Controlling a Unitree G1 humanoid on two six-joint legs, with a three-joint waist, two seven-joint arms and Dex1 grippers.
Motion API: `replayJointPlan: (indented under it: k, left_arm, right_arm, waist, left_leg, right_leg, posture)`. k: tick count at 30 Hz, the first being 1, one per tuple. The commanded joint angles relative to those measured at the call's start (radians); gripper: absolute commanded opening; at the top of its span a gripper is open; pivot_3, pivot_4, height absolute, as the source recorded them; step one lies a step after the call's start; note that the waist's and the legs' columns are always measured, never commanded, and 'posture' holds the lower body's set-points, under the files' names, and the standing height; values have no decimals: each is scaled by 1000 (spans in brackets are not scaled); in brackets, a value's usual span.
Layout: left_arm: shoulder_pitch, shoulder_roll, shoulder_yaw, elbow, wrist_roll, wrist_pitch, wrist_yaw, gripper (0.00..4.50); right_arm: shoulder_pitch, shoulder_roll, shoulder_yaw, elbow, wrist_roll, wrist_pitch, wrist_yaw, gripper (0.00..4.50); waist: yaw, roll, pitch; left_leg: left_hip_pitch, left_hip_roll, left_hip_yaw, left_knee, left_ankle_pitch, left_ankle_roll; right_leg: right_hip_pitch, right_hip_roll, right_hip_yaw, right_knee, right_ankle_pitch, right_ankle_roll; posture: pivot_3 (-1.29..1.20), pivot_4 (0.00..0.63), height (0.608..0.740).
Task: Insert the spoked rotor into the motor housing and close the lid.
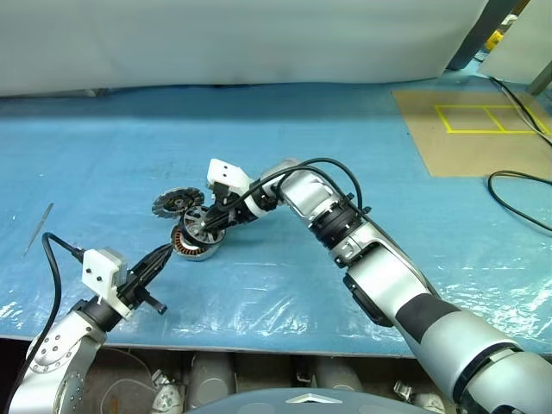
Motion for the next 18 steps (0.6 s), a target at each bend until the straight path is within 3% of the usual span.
replayJointPlan:
  k: [1, 8, 18]
  left_arm:
    - [10, -3, 29, -40, -12, -23, 4, 0]
    - [23, -17, 30, -47, -4, -28, 11, 0]
    - [50, -17, 65, -46, -23, -40, 3, 0]
  right_arm:
    - [-53, 58, -25, 50, 6, -63, -27, 1271]
    - [-86, 94, -32, 143, -10, -123, -32, 1271]
    - [-110, 59, -21, 53, -17, -87, 72, 1271]
  waist:
    - [-1, 0, 0]
    - [1, 0, 0]
    - [1, 0, 0]
  left_leg:
    - [0, 0, 0, 0, 0, 0]
    - [0, 0, 0, -1, 0, 0]
    - [0, 0, 0, -1, -1, 1]
  right_leg:
    - [0, 0, 0, 0, 0, 0]
    - [0, 0, 0, -1, 0, 0]
    - [0, 0, 0, -1, 0, 0]
  posture:
    - [0, 150, 740]
    - [0, 150, 740]
    - [0, 150, 740]
